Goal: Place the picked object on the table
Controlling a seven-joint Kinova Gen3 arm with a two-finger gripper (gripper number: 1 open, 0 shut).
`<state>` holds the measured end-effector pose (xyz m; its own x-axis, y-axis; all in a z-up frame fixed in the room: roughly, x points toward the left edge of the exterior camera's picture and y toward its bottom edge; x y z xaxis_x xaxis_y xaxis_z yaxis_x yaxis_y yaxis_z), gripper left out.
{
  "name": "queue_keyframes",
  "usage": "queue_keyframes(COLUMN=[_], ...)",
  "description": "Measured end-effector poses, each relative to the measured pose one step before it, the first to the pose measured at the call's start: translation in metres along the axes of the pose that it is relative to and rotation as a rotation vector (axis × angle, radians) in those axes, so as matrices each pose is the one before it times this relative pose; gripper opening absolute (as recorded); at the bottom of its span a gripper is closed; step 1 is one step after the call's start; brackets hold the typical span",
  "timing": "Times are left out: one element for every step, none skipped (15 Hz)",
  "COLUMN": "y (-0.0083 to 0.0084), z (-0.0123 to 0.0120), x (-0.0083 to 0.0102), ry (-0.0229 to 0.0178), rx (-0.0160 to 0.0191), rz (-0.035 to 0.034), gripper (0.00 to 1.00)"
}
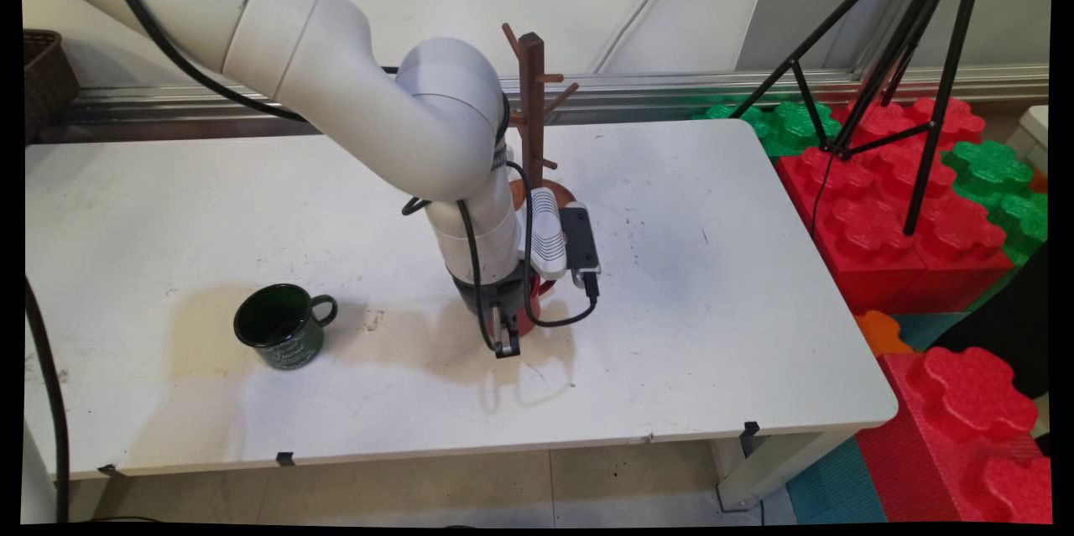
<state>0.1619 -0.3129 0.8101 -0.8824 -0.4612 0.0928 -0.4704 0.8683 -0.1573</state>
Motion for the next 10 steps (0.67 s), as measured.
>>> queue_keyframes(y=[0.0001,-0.00024,-0.00028,-0.00033,0.00005,-0.00044,-0.00051,-0.00084,-0.00054,-0.00046], z=[0.00302,0.00102,0.00081,0.0004,0.00033,0.00023,-0.00003,-0.00082,-0.00105,-0.00175], x=[0.00019,0.00027,-0.00001,-0.00002,-0.00039,0.00001,-0.00015,-0.00051,-0.00086,-0.00208], ry=[-0.00469,0.00008,-0.0004,0.00009,-0.00074,0.00076,0.00088,0.00199,0.00157,0.00153], rx=[-0.00421,-0.00058,-0.00073,0.00077,0.0008,0.00225,0.00275,0.00512,0.00378,0.00477], rz=[0.00066,-0.00008,0.00183,0.0007,-0.00142,0.00234,0.00335,0.00434,0.00249,0.0025], gripper=[0.0,1.0,1.0,1.0,1.0,1.0,1.0,1.0,1.0,1.0])
